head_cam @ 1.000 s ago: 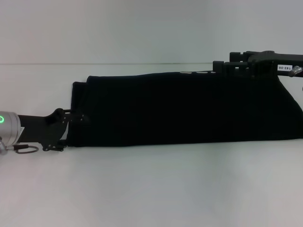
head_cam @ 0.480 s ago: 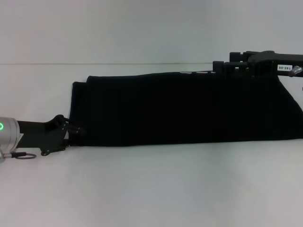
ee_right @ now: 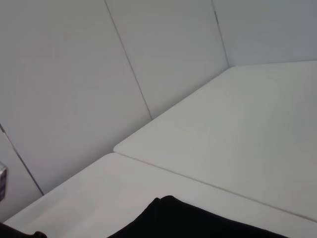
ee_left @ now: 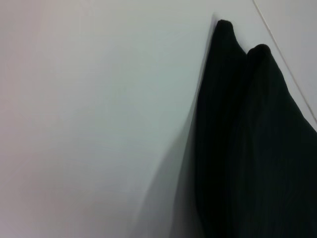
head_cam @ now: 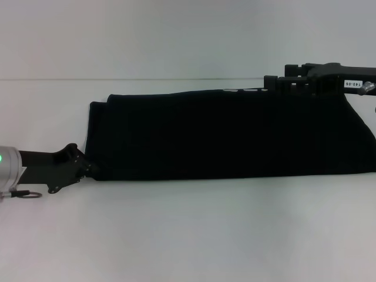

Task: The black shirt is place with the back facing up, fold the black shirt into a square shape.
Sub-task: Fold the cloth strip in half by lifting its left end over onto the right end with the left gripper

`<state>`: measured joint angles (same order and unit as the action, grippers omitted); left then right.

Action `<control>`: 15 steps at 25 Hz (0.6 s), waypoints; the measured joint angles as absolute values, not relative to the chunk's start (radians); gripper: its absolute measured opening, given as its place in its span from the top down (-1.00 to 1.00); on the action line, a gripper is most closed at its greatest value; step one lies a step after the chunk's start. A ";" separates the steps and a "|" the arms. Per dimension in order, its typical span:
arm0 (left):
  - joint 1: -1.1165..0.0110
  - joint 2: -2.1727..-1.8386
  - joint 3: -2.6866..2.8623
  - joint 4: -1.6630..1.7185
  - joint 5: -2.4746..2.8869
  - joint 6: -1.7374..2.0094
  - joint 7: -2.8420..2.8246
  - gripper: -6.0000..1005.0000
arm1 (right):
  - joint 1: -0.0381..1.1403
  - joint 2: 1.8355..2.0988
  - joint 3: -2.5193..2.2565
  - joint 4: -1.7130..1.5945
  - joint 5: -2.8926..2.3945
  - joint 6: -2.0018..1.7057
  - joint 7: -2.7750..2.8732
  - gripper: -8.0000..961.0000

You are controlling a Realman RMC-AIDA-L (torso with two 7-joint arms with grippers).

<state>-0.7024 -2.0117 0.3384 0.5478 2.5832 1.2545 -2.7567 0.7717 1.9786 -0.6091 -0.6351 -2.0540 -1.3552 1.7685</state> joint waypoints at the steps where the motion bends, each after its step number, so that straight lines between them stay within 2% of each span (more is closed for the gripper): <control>1: -0.701 -2.011 0.336 0.550 2.584 1.255 -2.749 0.78 | 0.772 1.979 -0.610 -0.635 -2.054 -1.354 1.769 -0.93; 4: -0.693 -2.010 0.329 0.559 2.584 1.258 -2.717 0.93 | 0.772 1.979 -0.614 -0.635 -2.054 -1.345 1.769 -0.93; 9: -0.670 -2.009 0.250 0.570 2.572 1.274 -2.609 0.93 | 0.772 1.982 -0.616 -0.635 -2.054 -1.340 1.769 -0.93; 15: -0.612 -2.004 0.188 0.650 2.571 1.295 -2.516 0.93 | 0.793 2.002 -0.616 -0.629 -2.053 -1.297 1.780 -0.93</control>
<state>-0.6122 -2.0044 0.1875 0.6495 2.5707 1.2945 -2.5157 0.7932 2.0022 -0.6160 -0.6291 -2.0530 -1.2974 1.7798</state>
